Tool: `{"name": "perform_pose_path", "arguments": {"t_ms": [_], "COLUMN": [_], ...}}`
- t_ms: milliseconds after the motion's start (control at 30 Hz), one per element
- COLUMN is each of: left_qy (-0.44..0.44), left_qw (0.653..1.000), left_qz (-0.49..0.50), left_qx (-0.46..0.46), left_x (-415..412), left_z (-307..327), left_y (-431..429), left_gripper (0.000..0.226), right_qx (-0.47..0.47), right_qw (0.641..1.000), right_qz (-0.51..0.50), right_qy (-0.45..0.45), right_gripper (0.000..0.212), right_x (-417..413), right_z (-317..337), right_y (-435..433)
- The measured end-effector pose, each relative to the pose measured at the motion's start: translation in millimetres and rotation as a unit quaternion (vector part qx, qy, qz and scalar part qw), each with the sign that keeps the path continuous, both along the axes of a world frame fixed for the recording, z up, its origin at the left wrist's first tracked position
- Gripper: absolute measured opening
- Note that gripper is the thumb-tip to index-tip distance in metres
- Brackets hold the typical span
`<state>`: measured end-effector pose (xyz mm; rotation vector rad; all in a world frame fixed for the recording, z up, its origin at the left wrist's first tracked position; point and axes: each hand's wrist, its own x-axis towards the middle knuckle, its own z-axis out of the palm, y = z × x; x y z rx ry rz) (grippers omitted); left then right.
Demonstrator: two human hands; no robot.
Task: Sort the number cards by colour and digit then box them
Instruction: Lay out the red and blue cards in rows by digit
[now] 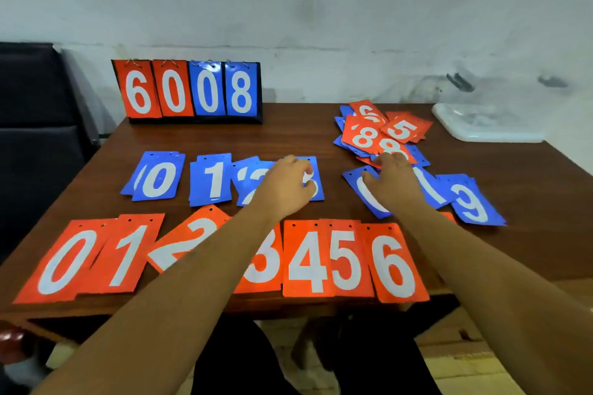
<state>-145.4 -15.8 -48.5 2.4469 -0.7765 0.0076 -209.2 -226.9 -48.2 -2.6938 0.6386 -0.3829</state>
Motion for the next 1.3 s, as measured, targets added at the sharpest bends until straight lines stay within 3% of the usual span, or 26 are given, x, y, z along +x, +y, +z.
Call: {"name": "perform_pose_path", "arguments": {"t_ms": [300,433,533,633,800,933,1033,1167,1300], "left_qy": [0.035,0.077,0.066,0.061,0.088,0.148,0.198,0.2,0.234], "left_qw": [0.998,0.995,0.994,0.995,0.992,0.975,0.956,0.944,0.928], "left_qz": [0.042,0.069,0.08,0.066,0.078,0.091,0.116,0.122,0.127], "left_qx": [0.011,-0.001,0.045,0.044,-0.043,-0.138,-0.181,-0.232,-0.262], "left_x": [106,149,169,177,187,185,184,170,144], "left_z": [-10,-25,-36,-46,-50,-43,-33,-24,-18], "left_y": [-129,-177,-201,-212,-204,-192,-180,-157,-135], "left_gripper": [0.023,0.047,0.069,0.056,0.033,0.023,0.017,0.017,0.005], "right_qx": [0.001,-0.012,-0.033,-0.035,0.073,0.182,0.206,0.276,0.428], "right_qw": [0.999,0.997,0.992,0.988,0.986,0.965,0.954,0.918,0.858], "right_qz": [-0.015,-0.067,-0.099,-0.118,-0.148,-0.175,-0.174,-0.142,-0.145], "right_qy": [0.033,0.043,0.073,0.089,0.007,-0.07,-0.132,-0.248,-0.246], "right_gripper": [0.037,0.037,0.046,0.049,0.053,0.028,0.024,0.021,0.024], "right_x": [56,81,93,99,105,103,98,85,66], "right_z": [-15,-25,-33,-37,-33,-30,-18,4,4], "right_y": [-82,-108,-120,-128,-141,-147,-147,-133,-97]}}
